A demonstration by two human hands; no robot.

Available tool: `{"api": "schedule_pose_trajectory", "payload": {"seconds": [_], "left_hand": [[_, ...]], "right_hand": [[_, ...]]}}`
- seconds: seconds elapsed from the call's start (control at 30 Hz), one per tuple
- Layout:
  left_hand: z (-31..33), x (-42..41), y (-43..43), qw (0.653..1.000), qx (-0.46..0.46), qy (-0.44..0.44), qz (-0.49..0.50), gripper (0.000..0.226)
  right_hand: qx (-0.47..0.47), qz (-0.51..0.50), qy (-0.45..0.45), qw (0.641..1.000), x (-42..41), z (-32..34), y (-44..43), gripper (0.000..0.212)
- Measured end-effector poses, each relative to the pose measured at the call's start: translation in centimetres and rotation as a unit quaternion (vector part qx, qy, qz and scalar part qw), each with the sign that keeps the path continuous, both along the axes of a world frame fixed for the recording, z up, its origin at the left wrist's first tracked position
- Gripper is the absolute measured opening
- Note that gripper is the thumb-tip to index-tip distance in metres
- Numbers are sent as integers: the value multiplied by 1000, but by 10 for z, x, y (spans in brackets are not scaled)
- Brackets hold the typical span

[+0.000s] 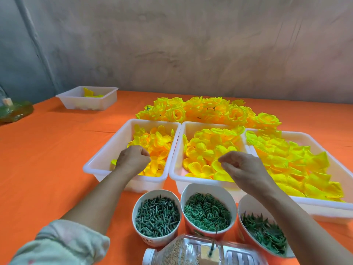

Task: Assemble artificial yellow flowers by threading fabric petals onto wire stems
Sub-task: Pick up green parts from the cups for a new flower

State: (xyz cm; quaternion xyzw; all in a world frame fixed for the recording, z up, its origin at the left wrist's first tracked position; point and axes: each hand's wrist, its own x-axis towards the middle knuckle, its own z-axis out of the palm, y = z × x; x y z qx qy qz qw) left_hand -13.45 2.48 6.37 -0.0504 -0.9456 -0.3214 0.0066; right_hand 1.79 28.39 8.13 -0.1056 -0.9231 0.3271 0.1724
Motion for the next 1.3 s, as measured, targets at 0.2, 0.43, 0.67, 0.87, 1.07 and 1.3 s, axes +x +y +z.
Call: {"api": "schedule_pose_trajectory", "payload": {"seconds": [0.2, 0.43, 0.67, 0.87, 1.07, 1.3], "left_hand": [[-1, -23, 15, 997, -74, 3, 4, 18], [-3, -50, 42, 993, -89, 81, 10, 48], [-16, -67, 56, 978, -182, 102, -30, 32], [2, -60, 48, 993, -14, 117, -13, 15], [10, -39, 29, 980, 197, 6, -6, 23], [0, -24, 19, 931, 351, -91, 44, 22]], "right_hand": [[78, -5, -69, 995, -25, -17, 3, 14], [108, -2, -140, 984, -33, -25, 5, 13], [111, -15, -149, 982, -36, -28, 6, 16], [122, -27, -134, 983, -35, -30, 6, 21], [117, -25, -137, 983, -34, -30, 5, 29], [126, -36, -117, 984, -33, -29, 4, 34]]}}
